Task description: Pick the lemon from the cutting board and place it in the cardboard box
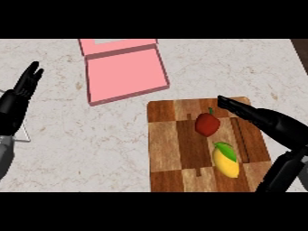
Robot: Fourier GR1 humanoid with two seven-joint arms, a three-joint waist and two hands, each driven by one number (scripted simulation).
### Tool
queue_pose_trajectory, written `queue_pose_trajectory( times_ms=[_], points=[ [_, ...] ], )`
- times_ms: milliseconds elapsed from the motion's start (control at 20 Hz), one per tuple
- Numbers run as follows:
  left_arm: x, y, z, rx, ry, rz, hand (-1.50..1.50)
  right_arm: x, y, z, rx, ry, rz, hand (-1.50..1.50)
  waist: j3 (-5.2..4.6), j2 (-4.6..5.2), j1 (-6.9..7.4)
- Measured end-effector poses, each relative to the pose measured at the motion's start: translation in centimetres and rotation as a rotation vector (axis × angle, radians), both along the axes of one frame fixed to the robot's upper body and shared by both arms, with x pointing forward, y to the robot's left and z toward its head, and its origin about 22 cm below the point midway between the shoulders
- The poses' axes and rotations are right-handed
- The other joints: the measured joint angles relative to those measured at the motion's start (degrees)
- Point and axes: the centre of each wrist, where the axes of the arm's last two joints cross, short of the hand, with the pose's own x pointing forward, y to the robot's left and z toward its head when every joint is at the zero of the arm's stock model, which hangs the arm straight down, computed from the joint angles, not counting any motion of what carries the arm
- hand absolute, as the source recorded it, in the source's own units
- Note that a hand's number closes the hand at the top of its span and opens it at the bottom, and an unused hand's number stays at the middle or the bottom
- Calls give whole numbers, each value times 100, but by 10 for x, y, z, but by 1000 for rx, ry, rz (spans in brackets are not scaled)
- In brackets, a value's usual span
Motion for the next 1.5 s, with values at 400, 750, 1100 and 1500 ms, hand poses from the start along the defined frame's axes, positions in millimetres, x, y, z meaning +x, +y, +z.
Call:
queue_pose_trajectory(
  times_ms=[400,750,1100,1500],
  points=[
    [11,-15,-22,-12,120,-86,0,11,-24,37,-229,-197,51,-150,134,-89,149],
    [23,-25,-20,-19,138,-132,0,11,-15,60,-543,-318,132,-150,132,-103,322],
    [29,-30,-18,-24,148,-144,0,5,0,48,-768,-360,233,-150,136,-108,410],
    [29,-29,-19,-31,159,-126,0,1,8,27,-891,-396,305,-150,151,-135,390]
  ],
)
